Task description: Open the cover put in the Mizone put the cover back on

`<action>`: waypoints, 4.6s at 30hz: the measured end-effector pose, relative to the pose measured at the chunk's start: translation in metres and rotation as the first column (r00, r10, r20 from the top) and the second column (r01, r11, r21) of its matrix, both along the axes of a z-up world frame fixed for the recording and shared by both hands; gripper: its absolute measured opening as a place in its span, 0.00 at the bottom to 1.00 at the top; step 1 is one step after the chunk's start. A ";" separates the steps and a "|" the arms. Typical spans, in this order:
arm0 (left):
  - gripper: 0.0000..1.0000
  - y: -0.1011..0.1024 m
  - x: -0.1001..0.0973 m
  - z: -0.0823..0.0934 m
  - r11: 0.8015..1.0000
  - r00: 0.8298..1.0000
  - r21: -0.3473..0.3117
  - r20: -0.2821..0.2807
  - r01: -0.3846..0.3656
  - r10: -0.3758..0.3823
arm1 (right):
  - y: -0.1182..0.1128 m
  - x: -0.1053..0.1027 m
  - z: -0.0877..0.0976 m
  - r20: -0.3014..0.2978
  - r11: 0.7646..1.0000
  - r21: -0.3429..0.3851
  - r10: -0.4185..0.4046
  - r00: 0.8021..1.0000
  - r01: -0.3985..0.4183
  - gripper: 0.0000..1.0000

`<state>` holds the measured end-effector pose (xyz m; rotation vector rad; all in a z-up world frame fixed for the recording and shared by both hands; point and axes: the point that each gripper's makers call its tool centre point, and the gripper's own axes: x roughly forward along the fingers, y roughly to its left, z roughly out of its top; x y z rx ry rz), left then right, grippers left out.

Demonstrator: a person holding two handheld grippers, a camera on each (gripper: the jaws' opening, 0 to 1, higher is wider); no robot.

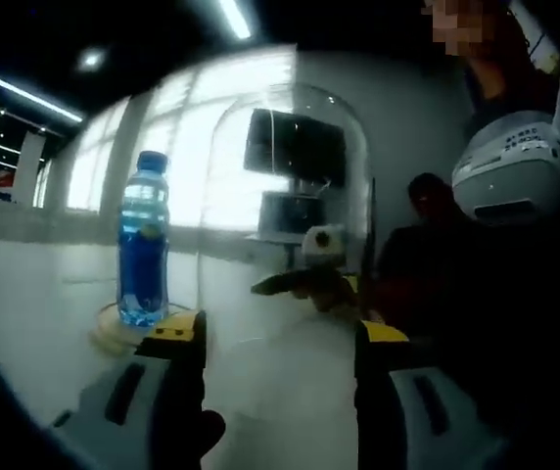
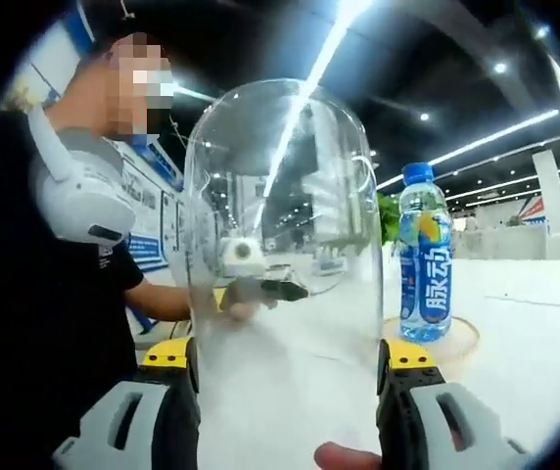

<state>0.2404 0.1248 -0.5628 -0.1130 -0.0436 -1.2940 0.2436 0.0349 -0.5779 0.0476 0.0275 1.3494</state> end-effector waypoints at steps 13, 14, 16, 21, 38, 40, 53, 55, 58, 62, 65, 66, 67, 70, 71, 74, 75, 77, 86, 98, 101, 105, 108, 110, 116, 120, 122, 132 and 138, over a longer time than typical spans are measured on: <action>0.64 -0.011 0.002 -0.008 0.998 0.998 0.051 0.062 -0.033 0.030 | 0.018 0.001 -0.006 0.019 0.998 -0.059 0.010 1.000 -0.009 0.78; 0.65 -0.012 0.003 -0.009 0.998 0.997 0.059 0.072 -0.036 0.031 | 0.019 0.002 -0.006 0.018 0.998 -0.067 0.015 1.000 -0.013 0.78; 0.67 -0.014 0.005 -0.009 0.997 0.996 0.063 0.082 -0.038 0.032 | 0.020 0.002 -0.007 0.019 0.995 -0.096 0.021 1.000 -0.019 0.78; 0.74 -0.025 0.009 -0.004 0.995 0.997 0.083 0.069 -0.047 0.041 | 0.023 0.004 -0.007 0.035 0.979 -0.202 0.040 0.999 -0.033 0.79; 0.76 -0.031 0.015 -0.001 0.998 0.998 0.051 0.054 -0.033 0.030 | 0.023 0.012 -0.002 0.021 0.993 -0.093 0.080 0.997 -0.077 0.84; 0.76 -0.031 0.015 -0.001 0.998 0.998 0.054 0.052 -0.023 0.020 | 0.024 0.012 -0.001 0.012 0.993 -0.080 0.092 0.996 -0.090 0.85; 0.76 -0.033 0.013 -0.001 0.999 0.999 0.035 0.051 -0.009 0.007 | 0.030 0.010 0.005 -0.029 0.993 -0.011 0.116 0.993 -0.117 0.89; 0.76 -0.033 0.013 0.000 0.999 0.999 0.031 0.051 -0.007 0.005 | 0.030 0.010 0.005 -0.028 0.994 0.003 0.113 0.993 -0.113 0.89; 0.76 -0.033 0.013 0.000 1.000 0.999 0.027 0.051 -0.007 0.005 | 0.030 0.010 0.007 -0.014 0.994 0.049 0.100 0.995 -0.099 0.89; 0.77 -0.034 0.012 0.000 1.000 0.999 0.025 0.051 -0.013 0.012 | 0.029 0.010 0.008 -0.013 0.992 0.086 0.097 0.995 -0.096 0.89; 0.77 -0.034 0.010 -0.001 1.000 0.999 0.012 0.050 -0.020 0.020 | 0.028 0.011 0.009 -0.013 0.991 0.085 0.102 0.995 -0.101 0.89; 0.77 -0.034 0.010 0.000 1.000 0.998 0.012 0.051 -0.022 0.021 | 0.028 0.011 0.009 -0.013 0.991 0.084 0.104 0.995 -0.102 0.89; 0.77 -0.034 0.011 0.000 1.000 0.998 0.012 0.051 -0.022 0.022 | 0.027 0.011 0.008 -0.012 0.991 0.083 0.104 0.994 -0.103 0.89; 0.77 -0.034 0.011 0.000 0.999 0.998 0.019 0.053 -0.025 0.024 | 0.030 0.008 0.009 -0.008 0.992 0.080 0.102 0.995 -0.101 0.89; 0.77 -0.034 0.011 0.000 0.999 0.998 0.023 0.055 -0.025 0.024 | 0.031 0.008 0.009 -0.006 0.992 0.079 0.102 0.995 -0.101 0.89; 0.77 -0.034 0.012 0.000 0.999 0.998 0.027 0.057 -0.021 0.019 | 0.030 0.009 0.009 -0.001 0.993 0.073 0.096 0.995 -0.095 0.89; 0.77 -0.034 0.012 0.000 0.999 0.998 0.027 0.057 -0.020 0.018 | 0.030 0.008 0.008 0.000 0.993 0.072 0.094 0.996 -0.094 0.89; 0.77 -0.034 0.012 0.000 0.999 0.998 0.029 0.060 -0.019 0.017 | 0.032 0.007 0.008 0.006 0.994 0.066 0.090 0.996 -0.090 0.89; 0.77 -0.032 0.013 0.000 0.999 0.998 0.029 0.055 -0.015 0.013 | 0.034 0.009 0.008 0.018 0.995 0.056 0.086 0.996 -0.087 0.89; 0.76 -0.033 0.012 0.002 0.999 1.000 0.037 0.030 -0.002 0.001 | 0.037 0.008 0.007 0.015 0.995 0.007 0.095 0.995 -0.095 0.89; 0.76 -0.033 0.011 0.002 0.999 1.000 0.039 0.026 -0.003 0.001 | 0.037 0.008 0.007 0.015 0.995 -0.002 0.098 0.995 -0.098 0.89; 0.76 -0.034 0.012 0.004 0.999 1.000 0.041 0.017 0.002 -0.002 | 0.037 0.008 0.007 0.009 0.995 -0.017 0.097 0.995 -0.097 0.90; 0.76 -0.033 0.014 0.011 1.000 1.000 0.001 -0.018 0.006 -0.006 | 0.038 0.009 0.011 -0.059 0.995 0.004 0.100 0.993 -0.100 0.90; 0.76 -0.032 0.015 0.019 0.999 0.999 -0.032 -0.038 0.001 -0.002 | 0.037 0.009 0.017 -0.106 0.994 0.030 0.104 0.989 -0.102 0.90; 0.75 -0.033 0.011 0.043 0.999 1.000 -0.045 -0.020 -0.005 0.004 | 0.035 0.007 0.041 -0.088 0.993 0.066 0.100 0.991 -0.094 0.90; 0.76 -0.036 0.006 0.054 1.000 1.000 0.001 -0.003 -0.004 0.004 | 0.034 0.002 0.057 -0.037 0.995 0.063 0.086 0.996 -0.083 0.90; 0.76 -0.037 0.003 0.058 1.000 1.000 0.029 0.013 -0.008 0.007 | 0.033 0.000 0.063 -0.008 0.995 0.053 0.083 0.997 -0.082 0.90; 0.78 -0.039 -0.005 0.085 0.997 0.999 0.069 0.029 -0.027 0.025 | 0.035 -0.006 0.090 0.037 0.996 0.020 0.086 0.996 -0.087 0.90; 0.78 -0.036 -0.006 0.110 0.996 0.998 0.081 0.049 -0.041 0.038 | 0.041 -0.008 0.115 0.060 0.995 0.036 0.088 0.994 -0.090 0.90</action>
